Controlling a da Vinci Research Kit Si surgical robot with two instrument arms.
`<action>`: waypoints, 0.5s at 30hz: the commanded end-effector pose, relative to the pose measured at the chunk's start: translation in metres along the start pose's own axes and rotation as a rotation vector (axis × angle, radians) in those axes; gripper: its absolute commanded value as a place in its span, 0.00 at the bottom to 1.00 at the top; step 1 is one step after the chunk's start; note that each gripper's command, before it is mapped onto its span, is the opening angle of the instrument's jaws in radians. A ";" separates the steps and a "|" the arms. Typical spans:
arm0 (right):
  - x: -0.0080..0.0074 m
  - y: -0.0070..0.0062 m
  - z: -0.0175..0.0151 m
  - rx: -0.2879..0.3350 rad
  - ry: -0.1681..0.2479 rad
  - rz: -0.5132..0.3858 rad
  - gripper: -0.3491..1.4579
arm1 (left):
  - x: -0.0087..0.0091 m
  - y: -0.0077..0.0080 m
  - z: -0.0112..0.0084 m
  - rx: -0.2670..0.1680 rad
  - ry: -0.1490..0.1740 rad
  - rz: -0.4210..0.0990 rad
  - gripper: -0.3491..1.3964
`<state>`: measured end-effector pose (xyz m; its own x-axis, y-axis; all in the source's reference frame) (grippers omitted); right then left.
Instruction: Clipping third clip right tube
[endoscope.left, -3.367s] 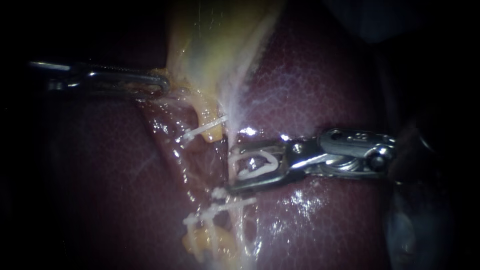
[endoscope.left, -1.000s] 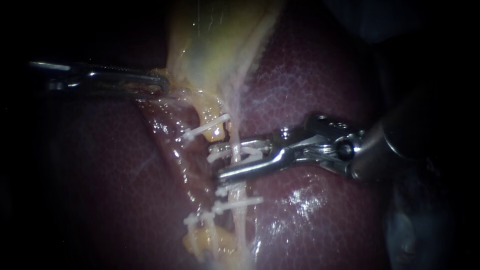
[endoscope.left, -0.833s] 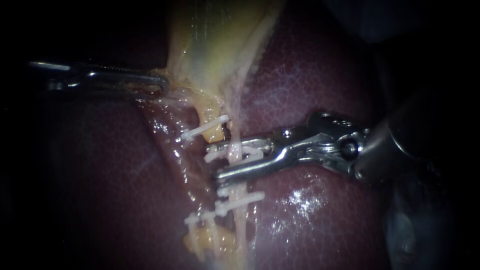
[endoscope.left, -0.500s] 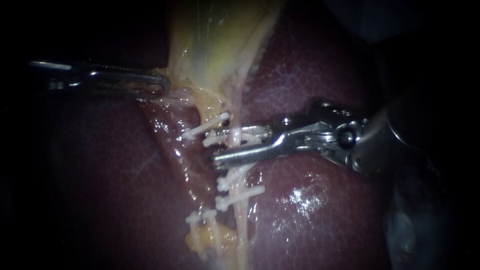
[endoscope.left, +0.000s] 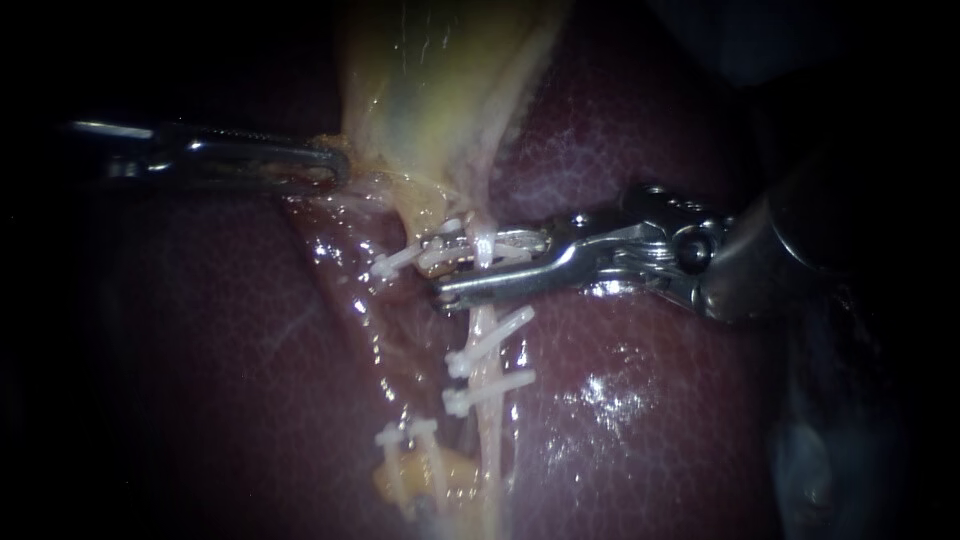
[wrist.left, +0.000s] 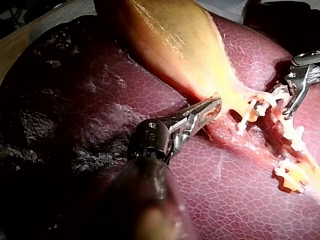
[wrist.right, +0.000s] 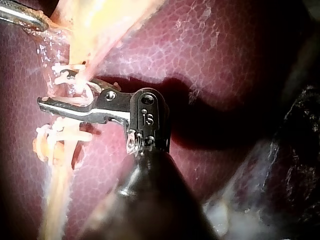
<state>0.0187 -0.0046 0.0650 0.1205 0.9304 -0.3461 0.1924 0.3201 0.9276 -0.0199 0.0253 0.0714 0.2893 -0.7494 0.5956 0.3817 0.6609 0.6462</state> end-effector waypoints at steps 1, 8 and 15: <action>0.0001 -0.0001 -0.0001 -0.001 0.000 0.001 0.29 | 0.0000 0.0000 -0.0001 0.000 0.000 0.000 0.00; 0.0000 -0.0002 -0.0004 0.001 -0.003 -0.004 0.00 | 0.0000 0.0000 -0.0002 0.001 0.000 0.000 0.00; 0.0001 -0.0003 -0.0003 0.009 -0.005 -0.016 0.00 | 0.0000 0.0000 -0.0001 0.001 0.000 0.000 0.00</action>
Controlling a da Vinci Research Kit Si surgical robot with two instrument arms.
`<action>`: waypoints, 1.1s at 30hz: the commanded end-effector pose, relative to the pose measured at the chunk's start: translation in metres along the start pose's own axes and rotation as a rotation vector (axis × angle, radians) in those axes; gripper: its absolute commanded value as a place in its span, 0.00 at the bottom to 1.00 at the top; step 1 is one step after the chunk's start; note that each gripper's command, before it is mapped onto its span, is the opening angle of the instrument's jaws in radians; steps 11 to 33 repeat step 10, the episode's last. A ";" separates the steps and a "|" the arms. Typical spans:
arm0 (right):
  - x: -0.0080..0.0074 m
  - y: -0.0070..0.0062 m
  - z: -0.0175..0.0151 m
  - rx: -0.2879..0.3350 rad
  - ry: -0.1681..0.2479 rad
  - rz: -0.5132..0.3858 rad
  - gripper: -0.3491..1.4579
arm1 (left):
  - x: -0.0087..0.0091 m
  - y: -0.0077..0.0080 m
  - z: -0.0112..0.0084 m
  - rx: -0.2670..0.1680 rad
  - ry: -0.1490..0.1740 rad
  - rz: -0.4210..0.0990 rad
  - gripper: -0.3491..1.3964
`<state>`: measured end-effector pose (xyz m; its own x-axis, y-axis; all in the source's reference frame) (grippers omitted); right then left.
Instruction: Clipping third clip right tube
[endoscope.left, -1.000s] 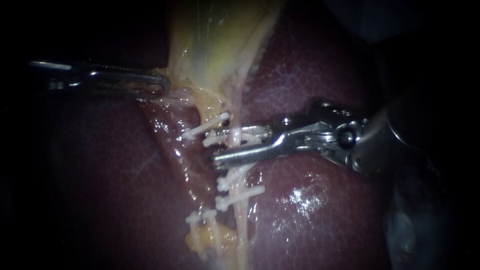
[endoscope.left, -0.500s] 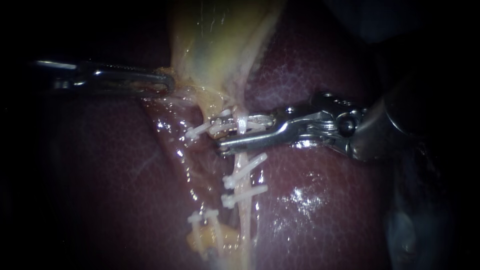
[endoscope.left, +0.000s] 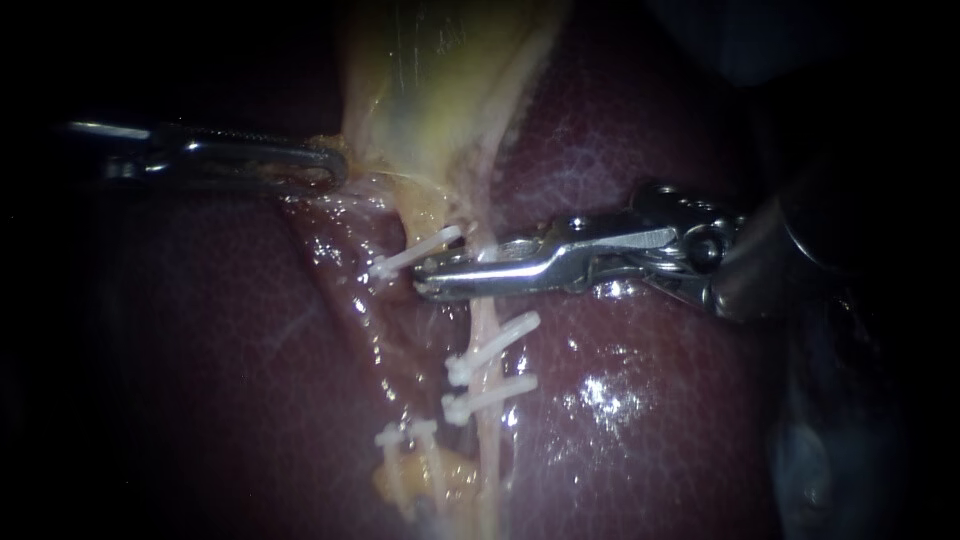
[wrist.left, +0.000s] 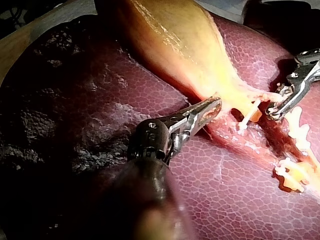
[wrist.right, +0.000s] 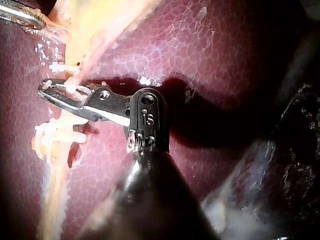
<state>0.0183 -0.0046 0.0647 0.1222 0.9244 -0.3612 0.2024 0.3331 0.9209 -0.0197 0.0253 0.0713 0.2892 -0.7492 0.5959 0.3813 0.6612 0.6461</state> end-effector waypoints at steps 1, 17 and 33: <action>0.0000 0.0000 0.0001 0.000 0.000 0.000 0.00 | 0.0000 0.0000 0.0000 0.000 0.000 0.000 0.00; -0.0001 0.0000 0.0001 0.006 -0.004 -0.001 0.00 | 0.0000 0.0000 0.0000 0.000 0.000 0.000 0.00; -0.0001 0.0000 0.0001 0.006 -0.004 -0.001 0.00 | 0.0000 0.0000 0.0000 0.000 0.000 0.000 0.00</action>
